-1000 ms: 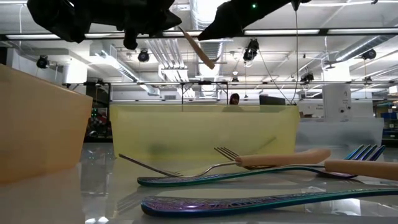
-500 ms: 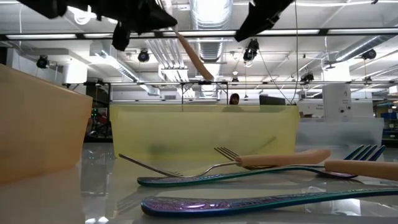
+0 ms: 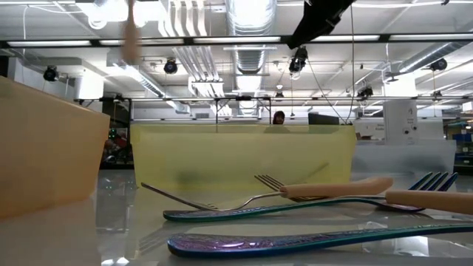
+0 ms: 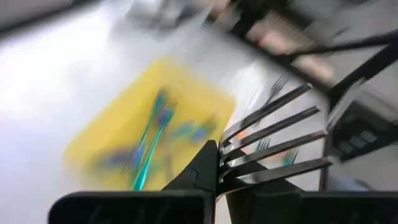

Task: Sort silverware by color (type)
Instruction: Put the orange fork into the orange bin

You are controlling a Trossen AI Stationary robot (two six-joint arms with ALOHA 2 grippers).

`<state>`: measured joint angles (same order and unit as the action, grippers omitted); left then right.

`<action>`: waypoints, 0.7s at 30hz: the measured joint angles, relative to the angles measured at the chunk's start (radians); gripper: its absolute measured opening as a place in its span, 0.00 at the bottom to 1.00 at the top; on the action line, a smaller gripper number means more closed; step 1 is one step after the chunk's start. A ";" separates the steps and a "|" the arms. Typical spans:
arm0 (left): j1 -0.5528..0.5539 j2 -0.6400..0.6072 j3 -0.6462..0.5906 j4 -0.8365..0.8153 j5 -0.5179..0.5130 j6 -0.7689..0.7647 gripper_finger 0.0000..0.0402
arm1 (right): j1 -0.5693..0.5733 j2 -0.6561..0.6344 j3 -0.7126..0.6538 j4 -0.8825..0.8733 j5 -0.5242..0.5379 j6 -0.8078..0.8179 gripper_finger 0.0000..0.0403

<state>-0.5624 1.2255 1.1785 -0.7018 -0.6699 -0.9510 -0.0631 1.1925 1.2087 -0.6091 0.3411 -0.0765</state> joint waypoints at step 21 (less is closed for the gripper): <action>-0.079 0.444 0.628 -0.868 0.557 -0.547 0.00 | 0.000 0.008 -0.145 0.054 0.000 -0.021 0.23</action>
<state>-0.6411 1.6693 1.8061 -1.5702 -0.1129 -1.4983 -0.0635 1.2007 1.0639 -0.5552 0.3412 -0.0976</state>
